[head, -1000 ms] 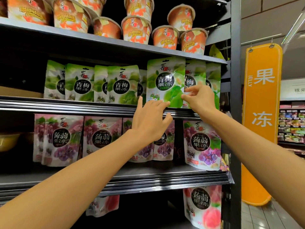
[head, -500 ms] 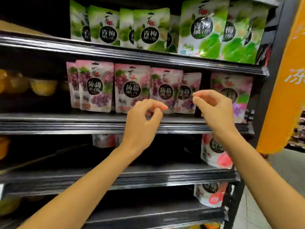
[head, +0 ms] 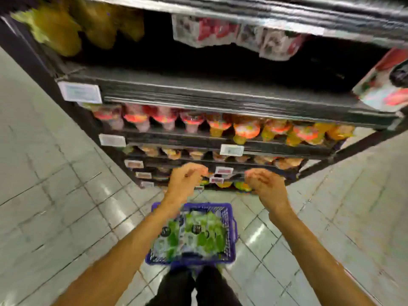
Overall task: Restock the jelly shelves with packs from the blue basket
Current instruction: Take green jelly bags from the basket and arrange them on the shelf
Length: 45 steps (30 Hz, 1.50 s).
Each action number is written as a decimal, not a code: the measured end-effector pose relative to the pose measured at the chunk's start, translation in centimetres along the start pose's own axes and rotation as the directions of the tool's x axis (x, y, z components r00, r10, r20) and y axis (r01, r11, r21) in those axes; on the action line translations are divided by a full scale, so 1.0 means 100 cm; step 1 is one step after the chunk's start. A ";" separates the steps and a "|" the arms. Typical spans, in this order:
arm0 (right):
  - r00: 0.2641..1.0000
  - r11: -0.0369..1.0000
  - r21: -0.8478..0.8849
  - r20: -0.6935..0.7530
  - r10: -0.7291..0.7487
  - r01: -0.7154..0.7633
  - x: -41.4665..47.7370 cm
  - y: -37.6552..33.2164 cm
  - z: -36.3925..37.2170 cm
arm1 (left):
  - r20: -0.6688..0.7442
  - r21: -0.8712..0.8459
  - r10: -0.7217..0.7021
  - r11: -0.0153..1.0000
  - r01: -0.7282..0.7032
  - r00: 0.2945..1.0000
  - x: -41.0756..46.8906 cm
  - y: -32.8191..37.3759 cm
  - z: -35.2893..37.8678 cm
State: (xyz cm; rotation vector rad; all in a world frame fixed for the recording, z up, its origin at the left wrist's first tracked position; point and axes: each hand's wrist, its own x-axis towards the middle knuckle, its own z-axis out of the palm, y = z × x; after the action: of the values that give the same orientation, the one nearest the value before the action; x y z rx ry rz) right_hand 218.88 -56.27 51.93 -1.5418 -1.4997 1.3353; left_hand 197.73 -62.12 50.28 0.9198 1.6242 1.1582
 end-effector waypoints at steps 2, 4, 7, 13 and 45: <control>0.989 0.990 -0.023 0.060 0.138 -0.137 0.002 0.055 0.028 | -0.007 -0.065 -0.207 0.976 0.206 0.978 -0.007 -0.061 -0.002; 0.960 0.964 -0.043 0.091 0.264 -0.261 0.006 0.112 0.057 | 0.007 -0.083 -0.358 0.930 0.358 0.934 -0.012 -0.120 -0.001; 0.913 0.917 -0.137 0.118 0.390 -0.374 0.011 0.199 0.094 | 0.015 -0.126 -0.510 0.852 0.507 0.860 -0.017 -0.205 0.005; 0.814 0.801 -0.355 0.156 0.559 -0.482 0.035 0.376 0.148 | -0.076 -0.191 -0.715 0.695 0.693 0.695 -0.004 -0.387 0.021; 0.549 0.575 -0.262 0.171 0.818 -0.775 0.074 0.616 0.239 | -0.480 -0.035 -0.811 0.400 0.916 0.335 0.044 -0.654 0.043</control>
State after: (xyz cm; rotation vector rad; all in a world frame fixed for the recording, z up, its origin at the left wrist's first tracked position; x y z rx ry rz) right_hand 217.60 -65.57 -13.90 -2.3992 -1.0392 2.0438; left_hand 196.26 -75.28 -14.11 -0.2412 2.2124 0.3414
